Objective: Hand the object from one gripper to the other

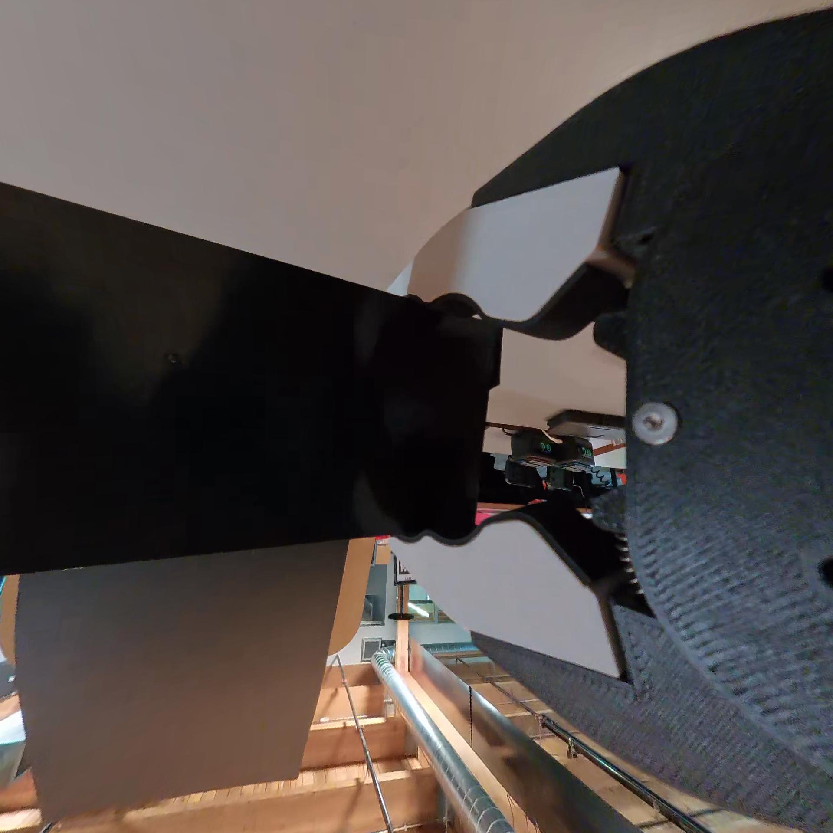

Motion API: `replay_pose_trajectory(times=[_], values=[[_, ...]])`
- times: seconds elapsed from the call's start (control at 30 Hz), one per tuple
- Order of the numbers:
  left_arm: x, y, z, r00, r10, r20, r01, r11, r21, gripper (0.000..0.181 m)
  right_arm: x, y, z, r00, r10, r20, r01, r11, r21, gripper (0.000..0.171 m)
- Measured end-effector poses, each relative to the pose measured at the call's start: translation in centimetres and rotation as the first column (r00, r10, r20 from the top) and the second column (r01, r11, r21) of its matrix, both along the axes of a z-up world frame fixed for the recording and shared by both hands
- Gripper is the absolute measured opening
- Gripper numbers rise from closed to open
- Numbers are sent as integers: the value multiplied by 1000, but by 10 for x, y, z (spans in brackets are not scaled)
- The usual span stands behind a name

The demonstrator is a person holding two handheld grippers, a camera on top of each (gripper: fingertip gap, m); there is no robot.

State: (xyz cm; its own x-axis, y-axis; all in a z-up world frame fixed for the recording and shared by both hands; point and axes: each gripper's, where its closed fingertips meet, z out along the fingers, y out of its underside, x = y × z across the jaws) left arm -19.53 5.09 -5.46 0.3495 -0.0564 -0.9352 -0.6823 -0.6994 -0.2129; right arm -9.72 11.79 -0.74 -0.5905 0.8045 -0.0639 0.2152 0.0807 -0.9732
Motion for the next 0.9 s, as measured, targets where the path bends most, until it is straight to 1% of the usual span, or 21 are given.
replay_pose_trajectory(times=[0.07,0.13,0.17,0.23,0.27,0.3,0.37,0.4,0.5,0.57,0.63,0.7,0.73,0.77,0.8,0.83,0.87,0.9], values=[[0,-1,2,1000,12,-15,-12,1000,-5,91,-3,-1,-8,1000,8,12,-8,1000,-18,66],[-2,-3,6,997,33,-73,-34,999,-18,90,-5,-2,-15,999,19,29,-18,999,-43,62],[-2,-3,8,994,38,-104,-41,999,-23,91,-5,-3,-17,999,27,32,-25,998,-62,57],[0,-2,10,989,39,-144,-44,999,-29,90,-6,-5,-18,999,43,24,-40,993,-108,41],[2,-1,11,987,36,-156,-41,999,-27,90,-5,-6,-17,998,53,13,-51,990,-133,29],[3,0,13,985,32,-170,-36,999,-20,91,-5,-6,-17,998,62,5,-60,986,-156,11],[5,1,16,982,31,-186,-33,999,-4,90,-1,-8,-14,995,101,-17,-103,974,-202,4],[4,1,16,983,30,-179,-31,1000,0,94,0,-10,-12,993,118,-24,-120,968,-222,3],[2,1,14,992,35,-122,-33,999,19,92,1,-9,-11,992,125,-36,-130,964,-233,2],[2,2,18,997,10,-72,-5,997,71,106,2,-5,-7,991,125,-55,-135,959,-249,2],[1,2,20,999,-36,35,31,990,141,113,5,2,-2,988,133,-75,-149,944,-295,2],[-1,3,18,973,-117,199,67,968,241,120,8,14,3,986,131,-98,-158,925,-346,2],[-3,3,12,937,-167,308,73,953,295,123,9,21,3,986,125,-107,-156,915,-371,2],[-5,4,5,877,-216,429,61,936,346,130,10,29,3,987,116,-113,-152,904,-400,2],[-4,6,-4,788,-272,553,44,920,389,135,11,36,2,987,107,-120,-149,890,-431,2],[-2,8,-11,676,-325,661,21,905,425,136,12,42,1,987,99,-126,-146,873,-466,2],[3,10,-15,555,-385,737,-4,885,466,137,14,48,0,987,91,-129,-144,854,-500,2],[9,13,-16,437,-453,777,-21,859,512,136,14,53,-2,988,86,-131,-143,836,-530,2]])
